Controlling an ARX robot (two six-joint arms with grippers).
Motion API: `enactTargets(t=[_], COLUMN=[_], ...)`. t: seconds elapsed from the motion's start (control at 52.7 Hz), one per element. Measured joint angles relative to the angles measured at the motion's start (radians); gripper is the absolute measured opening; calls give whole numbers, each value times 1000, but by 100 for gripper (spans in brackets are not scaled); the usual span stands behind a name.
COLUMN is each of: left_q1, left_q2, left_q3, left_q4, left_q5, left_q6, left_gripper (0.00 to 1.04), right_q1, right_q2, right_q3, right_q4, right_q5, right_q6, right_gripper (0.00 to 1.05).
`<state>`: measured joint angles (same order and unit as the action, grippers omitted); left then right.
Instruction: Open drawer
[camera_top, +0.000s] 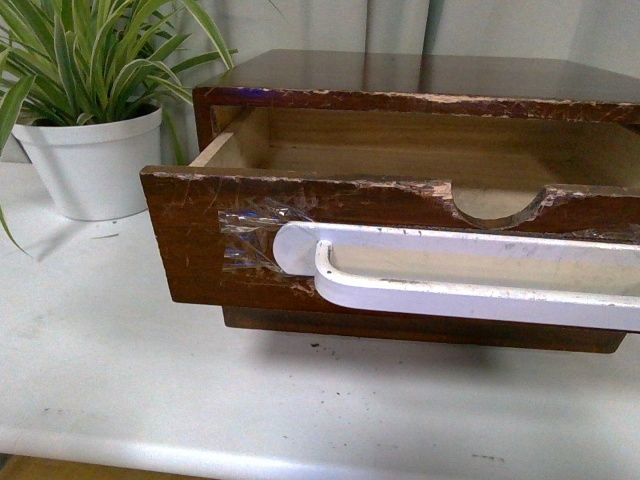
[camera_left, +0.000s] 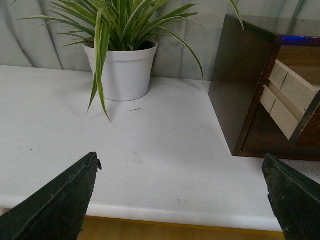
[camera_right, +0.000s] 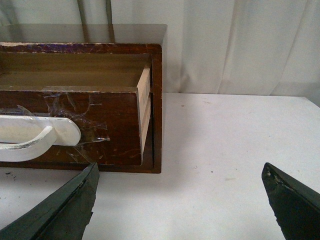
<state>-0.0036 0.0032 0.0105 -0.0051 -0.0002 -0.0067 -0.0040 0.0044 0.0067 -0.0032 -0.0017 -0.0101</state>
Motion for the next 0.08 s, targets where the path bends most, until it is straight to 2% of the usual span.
enactTargets(t=[0.076], left_q1=[0], left_q2=[0], left_q3=[0], left_q4=[0], left_q5=[0], left_q6=[0], left_gripper=[98], right_q1=[0], right_q2=[0], right_q3=[0], right_q4=[0], right_q5=[0], right_q6=[0], right_gripper=[96])
